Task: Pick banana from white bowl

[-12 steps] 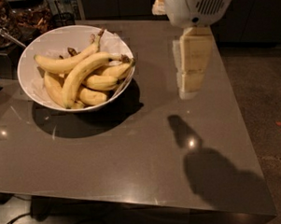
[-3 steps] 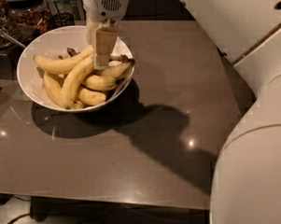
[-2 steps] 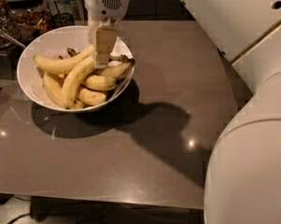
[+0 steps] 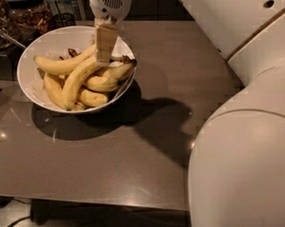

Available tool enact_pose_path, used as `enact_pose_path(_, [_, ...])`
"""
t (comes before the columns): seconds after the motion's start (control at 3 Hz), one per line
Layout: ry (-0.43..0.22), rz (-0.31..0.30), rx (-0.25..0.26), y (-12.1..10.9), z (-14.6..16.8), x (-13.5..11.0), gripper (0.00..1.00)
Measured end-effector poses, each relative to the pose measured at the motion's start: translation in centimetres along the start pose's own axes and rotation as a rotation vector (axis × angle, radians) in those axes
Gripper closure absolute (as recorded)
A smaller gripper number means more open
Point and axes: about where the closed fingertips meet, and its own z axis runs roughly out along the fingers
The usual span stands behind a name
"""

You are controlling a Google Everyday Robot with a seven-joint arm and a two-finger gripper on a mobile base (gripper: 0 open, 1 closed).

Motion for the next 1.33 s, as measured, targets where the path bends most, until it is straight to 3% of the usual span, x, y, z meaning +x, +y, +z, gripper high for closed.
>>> enact_pose_path(0.67, [-0.003, 0.09, -0.028, -0.6, 1.1, 0.6, 0.45])
enact_pose_path(1.33, [-0.009, 0.112, -0.066, -1.2, 2.6, 0.6, 0.48])
